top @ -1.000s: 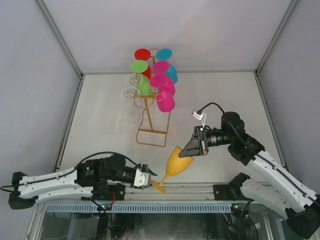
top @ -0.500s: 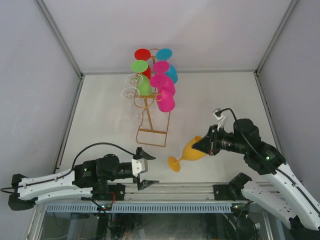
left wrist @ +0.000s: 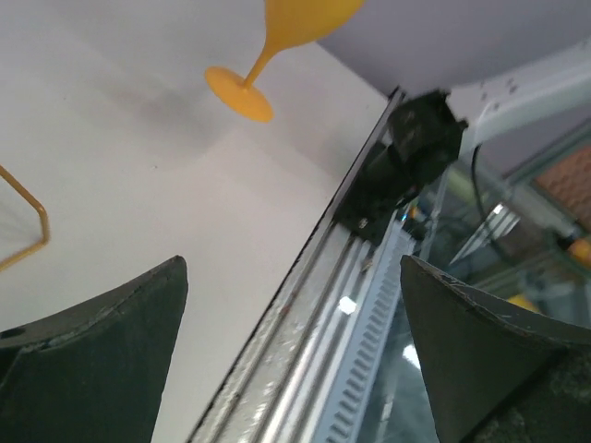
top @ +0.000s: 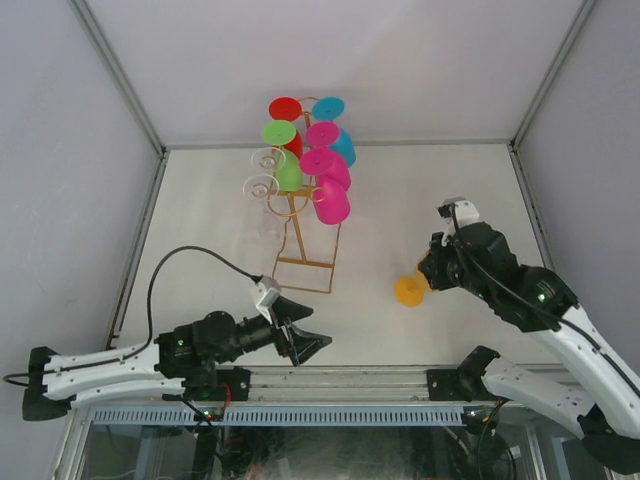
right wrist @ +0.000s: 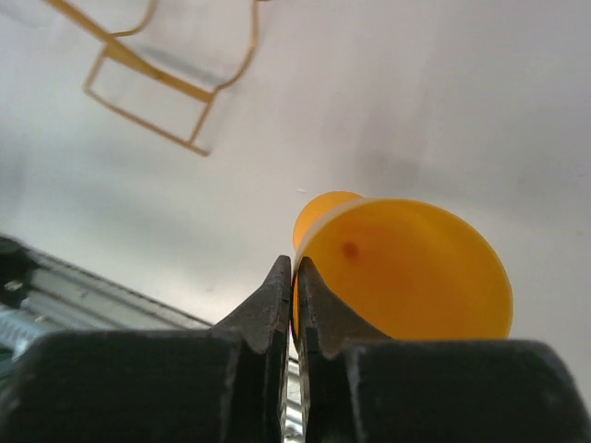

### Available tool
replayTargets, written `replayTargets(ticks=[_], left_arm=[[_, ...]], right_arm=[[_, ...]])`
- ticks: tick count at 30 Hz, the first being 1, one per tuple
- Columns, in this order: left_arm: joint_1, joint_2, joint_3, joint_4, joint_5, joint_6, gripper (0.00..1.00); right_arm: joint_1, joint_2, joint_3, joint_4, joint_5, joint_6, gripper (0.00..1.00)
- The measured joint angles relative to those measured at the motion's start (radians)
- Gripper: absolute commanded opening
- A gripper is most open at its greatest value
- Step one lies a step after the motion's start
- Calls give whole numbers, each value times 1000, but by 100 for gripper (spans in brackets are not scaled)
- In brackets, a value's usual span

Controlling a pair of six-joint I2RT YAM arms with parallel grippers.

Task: Take the wine glass off the wine glass rack
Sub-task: Place the wine glass at the center of the board.

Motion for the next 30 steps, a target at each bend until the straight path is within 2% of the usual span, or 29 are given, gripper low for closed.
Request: replayTargets(ticks=[2,5,10,13,17,22,26,30], left_arm=[[0,-10,-20,31,-40,-109,100],[0,-31,-26,-3,-111,-279,100],[0,-147,-53,-161,-245,-523,100],[0,-249,-61,-290,-349,-601,100],[1,-304,-21,-489,-492,-636,100],[2,-261,124,-712,-618,-645,100],[2,-166,246,-809,-645,-652,100],[2,-84,302,-848,-654,-645,100]], right_arm=[[7,52,19,-13,60,-8,0],[13,117,27,-17,145,-8,0],[17,158,27,-9,236,-9,0],[9,167,26,10,257,-10,0],[-61,192,24,57,200,-10,0],[-158,231,13,118,109,-10,0],[-179,285,14,175,65,-9,0],[-179,372,30,213,42,-19,0]])
